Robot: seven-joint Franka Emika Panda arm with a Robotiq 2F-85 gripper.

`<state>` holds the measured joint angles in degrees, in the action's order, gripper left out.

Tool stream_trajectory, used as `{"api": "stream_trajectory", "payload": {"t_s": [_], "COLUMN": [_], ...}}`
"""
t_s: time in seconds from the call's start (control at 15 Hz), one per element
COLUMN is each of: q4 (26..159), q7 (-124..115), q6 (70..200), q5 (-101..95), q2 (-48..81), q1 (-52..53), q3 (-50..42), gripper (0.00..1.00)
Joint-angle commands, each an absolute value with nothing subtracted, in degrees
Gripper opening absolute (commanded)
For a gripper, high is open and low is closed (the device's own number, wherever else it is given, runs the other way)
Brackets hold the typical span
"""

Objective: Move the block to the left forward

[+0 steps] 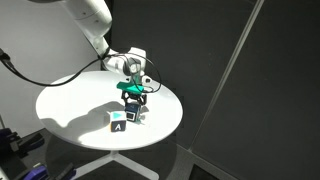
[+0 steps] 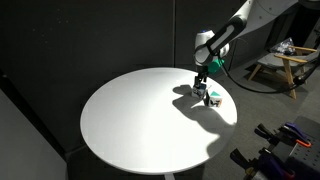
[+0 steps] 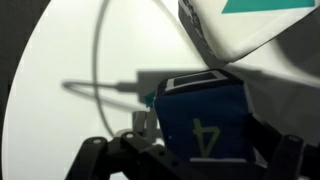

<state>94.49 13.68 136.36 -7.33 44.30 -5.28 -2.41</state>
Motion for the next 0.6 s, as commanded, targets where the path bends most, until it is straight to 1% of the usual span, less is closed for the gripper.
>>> {"api": "stream_trajectory", "payload": {"t_s": [0.0, 0.33, 0.4, 0.47, 0.53], "q4": [93.2, 93.3, 93.3, 93.3, 93.3], "q7": [13.0, 12.6, 12.1, 11.9, 11.8], "q6": [136.6, 137.0, 137.2, 137.1, 137.0], "q5": [-8.5, -8.5, -8.5, -8.5, -8.5], "q2": [45.6, 45.6, 45.6, 45.7, 45.7], "q1": [-5.0, -4.9, -4.8, -4.8, -4.7], "q3": [-3.0, -3.2, -3.4, -3.4, -3.5], "gripper": [1.0, 1.0, 0.9, 0.72, 0.66]}}
